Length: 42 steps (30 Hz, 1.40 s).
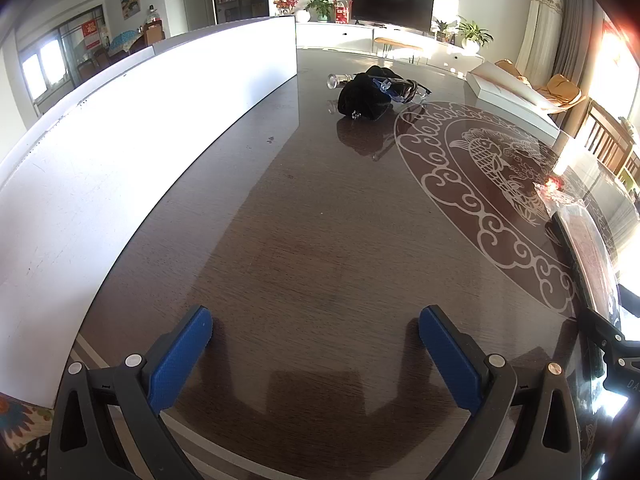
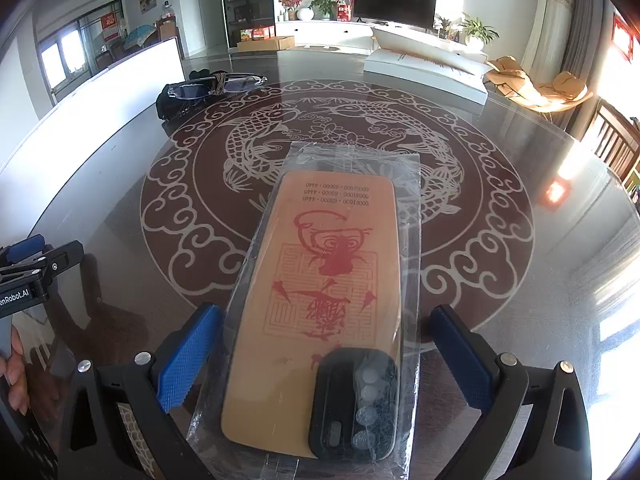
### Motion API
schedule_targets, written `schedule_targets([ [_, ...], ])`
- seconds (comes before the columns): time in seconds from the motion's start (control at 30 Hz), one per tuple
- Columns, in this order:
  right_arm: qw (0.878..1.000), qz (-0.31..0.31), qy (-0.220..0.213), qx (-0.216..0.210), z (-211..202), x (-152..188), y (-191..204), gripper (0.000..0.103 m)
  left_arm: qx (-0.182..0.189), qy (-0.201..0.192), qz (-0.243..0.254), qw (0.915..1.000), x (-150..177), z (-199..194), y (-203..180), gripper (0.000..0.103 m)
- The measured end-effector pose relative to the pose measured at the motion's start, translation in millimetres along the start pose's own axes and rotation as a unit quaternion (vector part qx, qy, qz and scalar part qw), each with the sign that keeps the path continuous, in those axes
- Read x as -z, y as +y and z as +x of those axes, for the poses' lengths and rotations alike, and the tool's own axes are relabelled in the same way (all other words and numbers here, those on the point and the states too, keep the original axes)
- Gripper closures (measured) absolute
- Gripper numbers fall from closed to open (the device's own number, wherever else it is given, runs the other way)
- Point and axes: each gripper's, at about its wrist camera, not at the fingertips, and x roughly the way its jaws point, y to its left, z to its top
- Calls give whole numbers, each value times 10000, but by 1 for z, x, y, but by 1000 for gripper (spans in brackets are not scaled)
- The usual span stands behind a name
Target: Organize objects
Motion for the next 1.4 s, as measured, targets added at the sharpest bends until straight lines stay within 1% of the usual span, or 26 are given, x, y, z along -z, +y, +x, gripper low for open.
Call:
schedule_targets([
  [1.1, 10000, 1, -1, 4, 0, 0, 0, 0, 10, -5, 15, 10000, -1, 1, 0, 0],
  [1.2, 10000, 2, -1, 5, 0, 0, 0, 0, 18, 44, 23, 10000, -1, 2, -1, 0],
  [1.27, 10000, 2, -1, 4, 0, 0, 0, 0, 148, 134, 119, 9997, -3, 3, -4, 0],
  [1.3, 10000, 2, -1, 4, 0, 0, 0, 0, 342, 131, 213, 9991, -8, 4, -6, 0],
  [1.33, 10000, 2, -1, 5, 0, 0, 0, 0, 512, 77, 342, 9981, -16, 5, -10, 2],
  [1.37, 10000, 2, -1, 5, 0, 0, 0, 0, 575, 1, 513, 9970, -27, 6, -15, 7],
  [1.4, 10000, 2, -1, 4, 0, 0, 0, 0, 546, -91, 719, 9959, -41, 8, -20, 18],
])
